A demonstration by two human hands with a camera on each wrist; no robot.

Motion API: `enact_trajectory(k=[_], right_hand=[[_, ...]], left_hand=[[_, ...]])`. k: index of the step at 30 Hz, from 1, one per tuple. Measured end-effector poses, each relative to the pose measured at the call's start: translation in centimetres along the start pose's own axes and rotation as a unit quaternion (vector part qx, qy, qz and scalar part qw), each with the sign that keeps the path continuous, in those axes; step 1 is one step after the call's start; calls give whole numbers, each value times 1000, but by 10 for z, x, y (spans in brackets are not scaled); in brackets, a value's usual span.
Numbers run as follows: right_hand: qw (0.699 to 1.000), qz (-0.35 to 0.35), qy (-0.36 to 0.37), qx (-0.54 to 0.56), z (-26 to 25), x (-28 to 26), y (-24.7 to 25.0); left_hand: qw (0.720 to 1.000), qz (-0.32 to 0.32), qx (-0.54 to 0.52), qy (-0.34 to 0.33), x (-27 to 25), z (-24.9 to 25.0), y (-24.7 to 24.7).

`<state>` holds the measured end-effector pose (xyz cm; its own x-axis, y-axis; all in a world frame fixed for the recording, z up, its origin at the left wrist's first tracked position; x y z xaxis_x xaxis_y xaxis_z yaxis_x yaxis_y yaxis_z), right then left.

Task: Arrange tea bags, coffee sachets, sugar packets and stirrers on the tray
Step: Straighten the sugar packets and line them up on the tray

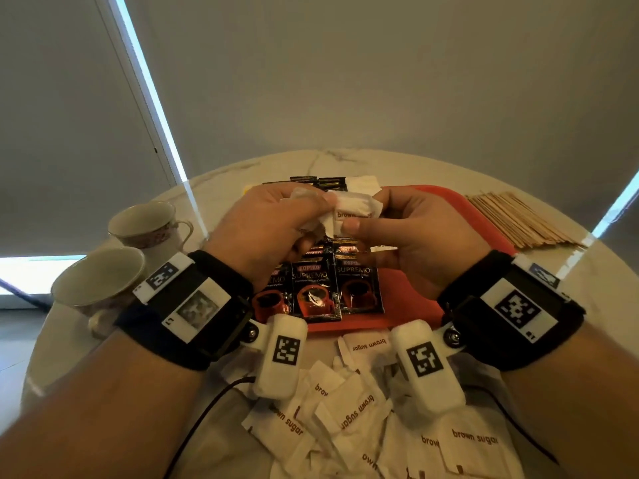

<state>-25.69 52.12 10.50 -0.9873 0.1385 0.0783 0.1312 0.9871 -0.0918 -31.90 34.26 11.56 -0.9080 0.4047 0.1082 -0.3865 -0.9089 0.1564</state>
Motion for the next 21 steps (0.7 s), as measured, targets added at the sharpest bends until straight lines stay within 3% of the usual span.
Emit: enact_trajectory(k=[5,9,13,17,21], right_hand=[[999,36,14,6,1,0,-2],[998,50,22,18,2,0,-3],[996,90,3,23,1,0,-2],[992,120,38,1,-1,0,-1],[987,139,67,-33,-4,0,0]], left_hand=[[999,24,-35,-32,1,1,1],[998,-30,-10,-51,-2,0,1],[999,-41,-21,-26,3,-3,3],[998,-35,-45,9,4,-3,3],[1000,10,-15,2,5,-4,3]])
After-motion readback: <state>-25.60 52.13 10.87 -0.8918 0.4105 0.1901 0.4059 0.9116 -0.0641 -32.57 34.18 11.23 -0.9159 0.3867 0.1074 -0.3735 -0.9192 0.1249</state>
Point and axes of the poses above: each hand's wrist, its own x-axis towards the middle knuckle, its own y-axis out of the back of the hand, z = x × y, the point moved 1 cm from there along x, towards the middle knuckle, and after that the axes turned 1 degree about z, right-handed, at the moved point
